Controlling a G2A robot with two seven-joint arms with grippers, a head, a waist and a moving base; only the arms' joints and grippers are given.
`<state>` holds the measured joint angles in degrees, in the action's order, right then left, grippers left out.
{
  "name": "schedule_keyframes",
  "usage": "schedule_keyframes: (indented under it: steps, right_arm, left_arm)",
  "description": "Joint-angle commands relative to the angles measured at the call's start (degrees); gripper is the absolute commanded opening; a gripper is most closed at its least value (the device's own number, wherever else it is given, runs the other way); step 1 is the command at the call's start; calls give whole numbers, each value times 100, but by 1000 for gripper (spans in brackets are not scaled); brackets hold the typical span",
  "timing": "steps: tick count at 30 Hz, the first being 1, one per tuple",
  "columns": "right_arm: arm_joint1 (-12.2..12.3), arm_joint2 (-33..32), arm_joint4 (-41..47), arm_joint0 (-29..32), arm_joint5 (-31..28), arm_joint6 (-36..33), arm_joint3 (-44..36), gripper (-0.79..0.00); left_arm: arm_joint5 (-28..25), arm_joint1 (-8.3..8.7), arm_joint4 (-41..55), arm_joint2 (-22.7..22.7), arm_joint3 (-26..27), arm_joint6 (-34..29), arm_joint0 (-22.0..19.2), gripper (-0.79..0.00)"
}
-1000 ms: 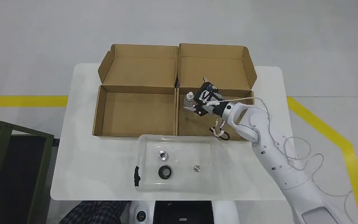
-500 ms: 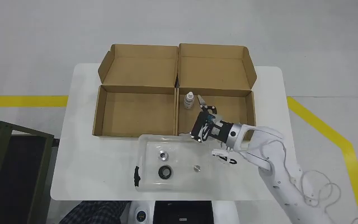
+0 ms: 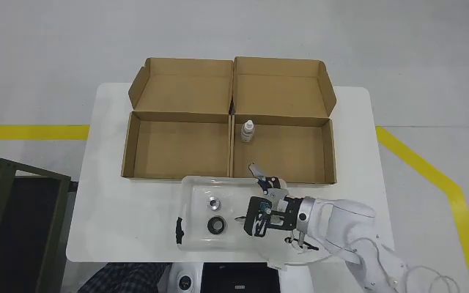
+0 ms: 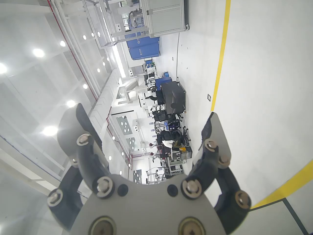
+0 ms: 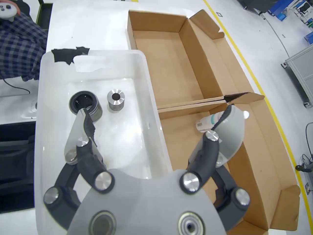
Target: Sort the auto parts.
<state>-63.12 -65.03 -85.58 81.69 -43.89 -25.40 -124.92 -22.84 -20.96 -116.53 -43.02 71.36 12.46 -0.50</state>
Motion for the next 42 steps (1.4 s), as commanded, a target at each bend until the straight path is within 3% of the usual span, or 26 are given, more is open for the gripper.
schedule_keyframes:
  steps: [1, 23, 35, 42]
  right_arm:
    - [19, 43, -105, 95, -93, -111, -34, 0]
    - [170, 11, -700, 492, -378, -1096, -168, 0]
    - [157, 373, -709, 293, -454, -1550, 92, -102]
    - [142, 615, -713, 126, -575, -1895, 198, -203]
  left_arm:
    - [0, 0, 0, 0, 0, 0, 0, 0]
    - [0, 0, 0, 0, 0, 0, 0, 0]
    - [0, 0, 0, 0, 0, 0, 0, 0]
    - [0, 0, 0, 0, 0, 0, 0, 0]
